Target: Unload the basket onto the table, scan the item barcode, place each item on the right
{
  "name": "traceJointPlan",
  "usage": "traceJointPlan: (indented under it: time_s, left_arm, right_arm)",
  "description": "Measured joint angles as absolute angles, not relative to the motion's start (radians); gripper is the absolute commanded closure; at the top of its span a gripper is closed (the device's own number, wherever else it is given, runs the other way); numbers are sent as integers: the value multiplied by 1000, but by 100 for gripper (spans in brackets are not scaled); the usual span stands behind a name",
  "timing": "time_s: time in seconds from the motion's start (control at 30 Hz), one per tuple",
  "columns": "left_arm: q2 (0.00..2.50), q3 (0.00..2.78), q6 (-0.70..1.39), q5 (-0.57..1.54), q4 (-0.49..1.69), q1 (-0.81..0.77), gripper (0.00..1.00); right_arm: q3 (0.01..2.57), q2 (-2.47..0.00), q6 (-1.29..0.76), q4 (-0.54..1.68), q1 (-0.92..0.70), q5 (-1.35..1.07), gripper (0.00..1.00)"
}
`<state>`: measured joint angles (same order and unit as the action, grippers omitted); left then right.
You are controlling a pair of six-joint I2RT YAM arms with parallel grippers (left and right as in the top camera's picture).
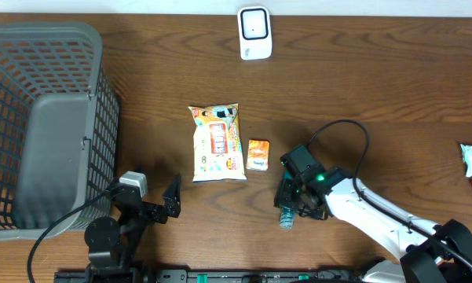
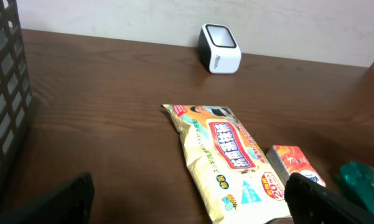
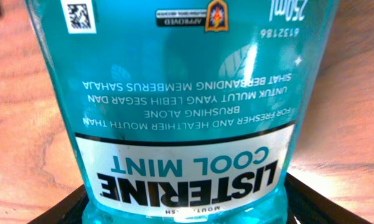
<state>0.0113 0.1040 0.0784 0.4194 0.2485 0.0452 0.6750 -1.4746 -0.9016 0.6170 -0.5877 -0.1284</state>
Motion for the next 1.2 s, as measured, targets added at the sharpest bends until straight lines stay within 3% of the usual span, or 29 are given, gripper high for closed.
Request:
traceJointPlan:
  time_s: [0.27,0.77,1.2]
  left_arm:
    - [11,104,78,419,249,45,2]
    - [11,104,78,419,249,45,2]
    - [11,104,78,419,249,45,2]
  right_arm:
    - [717,-1502,-799,661,-490,-221,38]
    - [1004,-1515,-562,1091,-424,-592,39]
    - [1015,-1515,-487,1247,-278,-568,42]
